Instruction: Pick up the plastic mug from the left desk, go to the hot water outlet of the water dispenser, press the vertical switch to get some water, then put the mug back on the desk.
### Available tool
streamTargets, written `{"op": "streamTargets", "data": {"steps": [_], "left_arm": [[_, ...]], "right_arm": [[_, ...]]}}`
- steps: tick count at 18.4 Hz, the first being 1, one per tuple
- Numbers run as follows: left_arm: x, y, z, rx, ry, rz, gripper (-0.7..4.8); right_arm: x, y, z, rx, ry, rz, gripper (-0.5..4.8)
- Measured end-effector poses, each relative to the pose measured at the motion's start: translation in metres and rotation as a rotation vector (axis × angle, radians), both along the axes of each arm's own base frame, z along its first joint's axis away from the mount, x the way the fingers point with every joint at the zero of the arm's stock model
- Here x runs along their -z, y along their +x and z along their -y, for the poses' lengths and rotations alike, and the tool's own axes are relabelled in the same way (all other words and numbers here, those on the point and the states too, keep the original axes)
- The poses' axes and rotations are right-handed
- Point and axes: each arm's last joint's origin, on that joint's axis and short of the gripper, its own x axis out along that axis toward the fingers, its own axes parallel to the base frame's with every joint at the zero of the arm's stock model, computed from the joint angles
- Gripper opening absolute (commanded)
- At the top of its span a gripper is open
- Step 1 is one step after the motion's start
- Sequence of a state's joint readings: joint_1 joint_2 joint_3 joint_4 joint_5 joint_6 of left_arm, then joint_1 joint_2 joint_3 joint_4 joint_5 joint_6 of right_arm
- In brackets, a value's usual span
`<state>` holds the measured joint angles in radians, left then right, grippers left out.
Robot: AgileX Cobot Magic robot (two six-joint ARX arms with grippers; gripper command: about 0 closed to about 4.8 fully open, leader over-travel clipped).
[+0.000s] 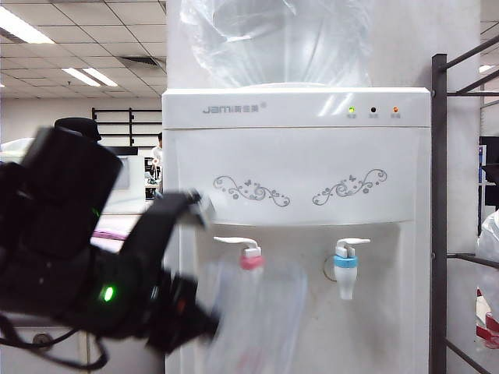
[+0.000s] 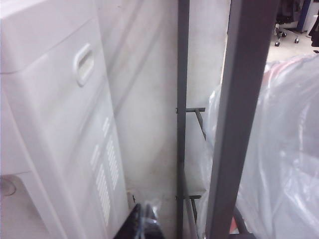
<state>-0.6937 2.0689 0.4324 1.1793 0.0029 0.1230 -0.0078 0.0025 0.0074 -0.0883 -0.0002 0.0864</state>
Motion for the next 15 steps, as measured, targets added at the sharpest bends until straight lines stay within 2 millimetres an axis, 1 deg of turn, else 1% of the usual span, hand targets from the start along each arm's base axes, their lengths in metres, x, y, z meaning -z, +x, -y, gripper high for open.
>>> {"op": "streamTargets", "data": {"steps": [2, 3, 6, 7, 9, 13, 15], "left_arm": [[0.007, -0.002, -0.003, 0.050, 0.131, -0.001, -0.05], [0.010, -0.002, -0.004, 0.061, 0.171, -0.012, -0.05], [0.009, 0.012, 0.007, 0.027, 0.213, -0.046, -0.05], [0.008, 0.018, 0.010, -0.005, 0.200, -0.065, -0.05], [0.005, 0.024, 0.015, -0.092, 0.121, -0.131, -0.05], [0.001, 0.027, 0.027, -0.226, -0.071, -0.263, -0.05], [-0.002, 0.029, 0.033, -0.295, -0.124, -0.317, -0.05]], "right_arm": [[0.000, 0.000, 0.000, 0.000, 0.000, 0.000, 0.03], [0.000, 0.000, 0.000, 0.000, 0.000, 0.000, 0.03], [0.000, 0.000, 0.000, 0.000, 0.000, 0.000, 0.03], [0.000, 0.000, 0.000, 0.000, 0.000, 0.000, 0.03], [0.000, 0.000, 0.000, 0.000, 0.000, 0.000, 0.04], [0.000, 0.000, 0.000, 0.000, 0.000, 0.000, 0.04], [0.000, 0.000, 0.000, 0.000, 0.000, 0.000, 0.03]]}}
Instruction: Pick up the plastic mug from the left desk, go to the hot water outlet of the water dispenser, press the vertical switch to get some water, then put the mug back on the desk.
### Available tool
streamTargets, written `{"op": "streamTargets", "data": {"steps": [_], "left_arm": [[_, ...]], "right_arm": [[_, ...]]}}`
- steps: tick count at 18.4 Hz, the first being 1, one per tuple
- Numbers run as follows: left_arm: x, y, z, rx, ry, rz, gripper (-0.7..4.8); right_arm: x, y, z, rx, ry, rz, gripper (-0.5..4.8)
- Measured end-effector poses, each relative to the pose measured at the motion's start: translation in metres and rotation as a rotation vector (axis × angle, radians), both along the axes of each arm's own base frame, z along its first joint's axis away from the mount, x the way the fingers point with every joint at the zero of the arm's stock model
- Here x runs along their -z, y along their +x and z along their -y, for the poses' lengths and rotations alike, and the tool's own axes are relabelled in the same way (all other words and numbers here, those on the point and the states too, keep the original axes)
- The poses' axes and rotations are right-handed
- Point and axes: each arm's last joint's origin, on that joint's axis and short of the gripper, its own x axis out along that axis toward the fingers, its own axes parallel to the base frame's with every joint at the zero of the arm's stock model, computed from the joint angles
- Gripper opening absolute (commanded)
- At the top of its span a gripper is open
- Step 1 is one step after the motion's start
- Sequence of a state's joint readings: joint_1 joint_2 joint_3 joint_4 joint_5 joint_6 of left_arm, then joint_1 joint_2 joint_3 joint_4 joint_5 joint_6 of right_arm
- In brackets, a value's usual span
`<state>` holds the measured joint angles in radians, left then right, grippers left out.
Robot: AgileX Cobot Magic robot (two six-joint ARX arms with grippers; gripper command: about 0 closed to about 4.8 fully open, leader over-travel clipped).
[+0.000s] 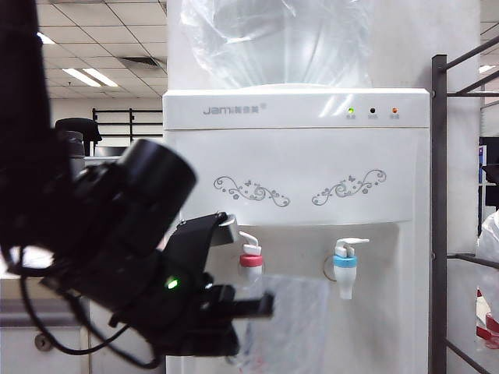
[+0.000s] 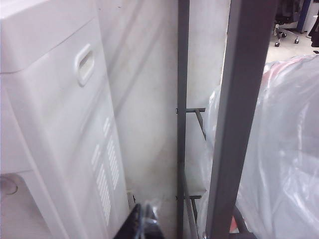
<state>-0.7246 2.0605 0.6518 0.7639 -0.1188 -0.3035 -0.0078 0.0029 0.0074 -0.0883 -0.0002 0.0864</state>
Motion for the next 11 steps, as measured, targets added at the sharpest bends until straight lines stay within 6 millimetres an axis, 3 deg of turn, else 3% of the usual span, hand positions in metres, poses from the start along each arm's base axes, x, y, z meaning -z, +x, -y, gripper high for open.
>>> {"op": "streamTargets", "data": {"steps": [4, 8, 11], "left_arm": [[-0.001, -0.001, -0.001, -0.114, -0.031, -0.088, -0.05], [-0.012, -0.015, 0.003, -0.284, 0.102, -0.123, -0.05], [-0.014, -0.011, 0.007, -0.324, 0.151, -0.166, -0.05]], "right_arm": [[0.000, 0.000, 0.000, 0.000, 0.000, 0.000, 0.03], [0.000, 0.000, 0.000, 0.000, 0.000, 0.000, 0.03], [0.000, 0.000, 0.000, 0.000, 0.000, 0.000, 0.04]]}}
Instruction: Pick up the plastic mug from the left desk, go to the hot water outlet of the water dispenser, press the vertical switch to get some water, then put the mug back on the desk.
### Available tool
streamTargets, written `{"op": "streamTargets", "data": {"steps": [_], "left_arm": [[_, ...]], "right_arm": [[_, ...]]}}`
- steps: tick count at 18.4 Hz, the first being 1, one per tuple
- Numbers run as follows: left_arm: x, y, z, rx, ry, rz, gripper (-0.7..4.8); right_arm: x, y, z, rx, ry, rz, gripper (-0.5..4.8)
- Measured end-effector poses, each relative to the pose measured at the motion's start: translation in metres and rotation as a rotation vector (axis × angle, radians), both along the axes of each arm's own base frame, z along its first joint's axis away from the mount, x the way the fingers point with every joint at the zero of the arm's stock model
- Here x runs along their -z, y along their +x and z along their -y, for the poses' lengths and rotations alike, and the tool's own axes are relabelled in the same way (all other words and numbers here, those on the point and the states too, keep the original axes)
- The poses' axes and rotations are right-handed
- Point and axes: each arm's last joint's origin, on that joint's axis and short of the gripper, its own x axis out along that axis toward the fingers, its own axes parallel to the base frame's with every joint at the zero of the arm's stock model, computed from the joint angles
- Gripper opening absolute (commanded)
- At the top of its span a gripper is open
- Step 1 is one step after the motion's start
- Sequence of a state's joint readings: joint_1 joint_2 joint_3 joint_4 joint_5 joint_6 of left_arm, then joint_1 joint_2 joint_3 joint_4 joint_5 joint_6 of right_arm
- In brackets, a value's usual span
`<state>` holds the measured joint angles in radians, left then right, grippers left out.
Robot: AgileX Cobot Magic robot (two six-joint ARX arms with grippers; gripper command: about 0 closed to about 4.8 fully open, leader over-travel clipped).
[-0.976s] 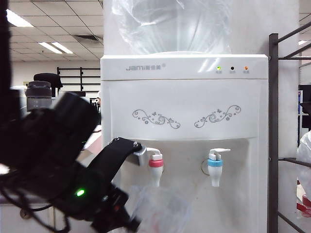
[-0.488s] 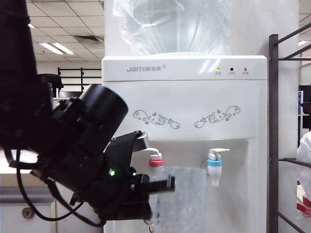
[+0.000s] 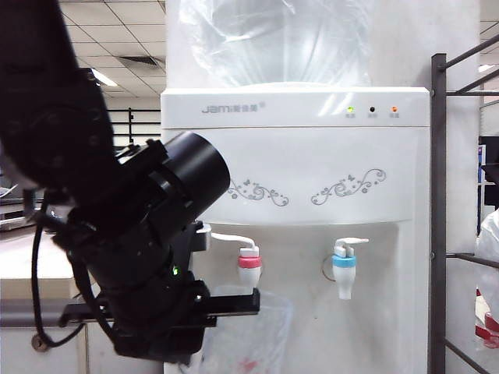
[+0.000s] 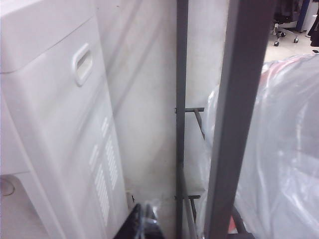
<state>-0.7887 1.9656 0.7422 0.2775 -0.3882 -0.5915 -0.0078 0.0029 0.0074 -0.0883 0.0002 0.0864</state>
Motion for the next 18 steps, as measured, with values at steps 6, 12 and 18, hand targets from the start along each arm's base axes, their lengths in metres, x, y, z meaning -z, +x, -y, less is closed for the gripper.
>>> {"op": "streamTargets", "data": {"steps": [6, 12, 18], "left_arm": [[-0.005, 0.004, 0.008, -0.066, 0.005, -0.142, -0.05], [-0.010, 0.001, 0.010, -0.115, -0.018, -0.210, -0.05], [-0.015, -0.003, 0.014, -0.156, -0.076, -0.305, -0.05]], "right_arm": [[0.000, 0.000, 0.000, 0.000, 0.000, 0.000, 0.03], [0.000, 0.000, 0.000, 0.000, 0.000, 0.000, 0.03], [0.000, 0.000, 0.000, 0.000, 0.000, 0.000, 0.03]]}}
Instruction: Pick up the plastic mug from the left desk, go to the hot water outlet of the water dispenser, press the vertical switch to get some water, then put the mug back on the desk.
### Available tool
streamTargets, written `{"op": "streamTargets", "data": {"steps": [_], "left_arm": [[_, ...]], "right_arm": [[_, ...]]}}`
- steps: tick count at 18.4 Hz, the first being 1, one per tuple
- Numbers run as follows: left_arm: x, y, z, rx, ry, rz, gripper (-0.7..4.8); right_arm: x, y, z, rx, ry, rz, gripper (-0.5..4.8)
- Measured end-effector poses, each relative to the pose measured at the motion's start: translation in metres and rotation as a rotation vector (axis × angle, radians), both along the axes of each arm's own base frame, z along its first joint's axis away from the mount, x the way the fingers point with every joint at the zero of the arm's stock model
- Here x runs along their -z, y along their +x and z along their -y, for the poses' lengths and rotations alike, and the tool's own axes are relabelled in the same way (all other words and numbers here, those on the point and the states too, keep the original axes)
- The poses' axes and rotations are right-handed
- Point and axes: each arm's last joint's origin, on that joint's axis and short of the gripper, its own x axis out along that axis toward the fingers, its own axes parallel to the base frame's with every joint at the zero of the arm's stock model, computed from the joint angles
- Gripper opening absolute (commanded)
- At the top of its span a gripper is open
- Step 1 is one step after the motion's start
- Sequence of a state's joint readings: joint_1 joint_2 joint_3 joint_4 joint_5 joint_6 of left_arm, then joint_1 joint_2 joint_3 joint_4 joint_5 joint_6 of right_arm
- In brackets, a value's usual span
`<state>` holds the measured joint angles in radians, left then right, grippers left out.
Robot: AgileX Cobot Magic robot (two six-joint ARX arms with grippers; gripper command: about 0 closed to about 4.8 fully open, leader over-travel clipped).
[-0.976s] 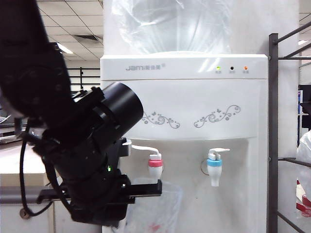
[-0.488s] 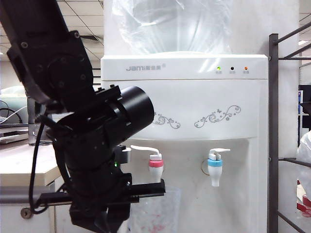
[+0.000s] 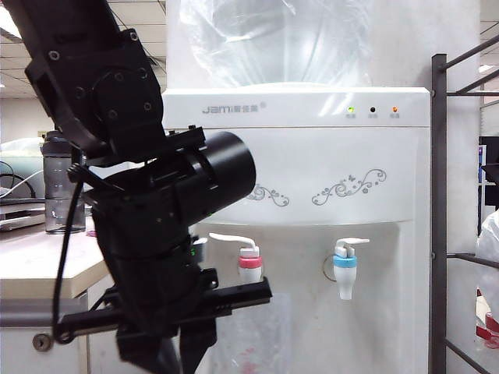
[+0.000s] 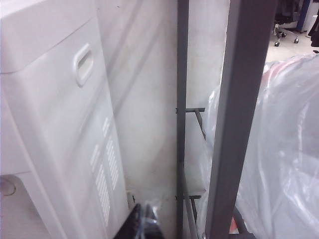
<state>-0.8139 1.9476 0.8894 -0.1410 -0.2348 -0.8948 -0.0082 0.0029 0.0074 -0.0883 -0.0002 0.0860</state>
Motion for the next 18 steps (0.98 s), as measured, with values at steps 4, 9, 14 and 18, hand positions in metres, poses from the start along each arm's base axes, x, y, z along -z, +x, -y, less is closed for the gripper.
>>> {"op": "streamTargets", "data": {"steps": [4, 9, 14, 18], "left_arm": [[0.000, -0.004, 0.002, -0.010, 0.003, -0.010, -0.05], [0.011, -0.002, 0.000, -0.030, -0.051, -0.119, -0.05], [0.013, 0.010, 0.001, -0.033, -0.084, -0.108, -0.05], [0.013, 0.015, 0.000, 0.030, -0.001, 0.000, -0.05]], "right_arm": [[0.000, 0.000, 0.000, 0.000, 0.000, 0.000, 0.04], [0.000, 0.000, 0.000, 0.000, 0.000, 0.001, 0.04], [0.000, 0.000, 0.000, 0.000, 0.000, 0.000, 0.03], [0.000, 0.000, 0.000, 0.000, 0.000, 0.001, 0.04]]}}
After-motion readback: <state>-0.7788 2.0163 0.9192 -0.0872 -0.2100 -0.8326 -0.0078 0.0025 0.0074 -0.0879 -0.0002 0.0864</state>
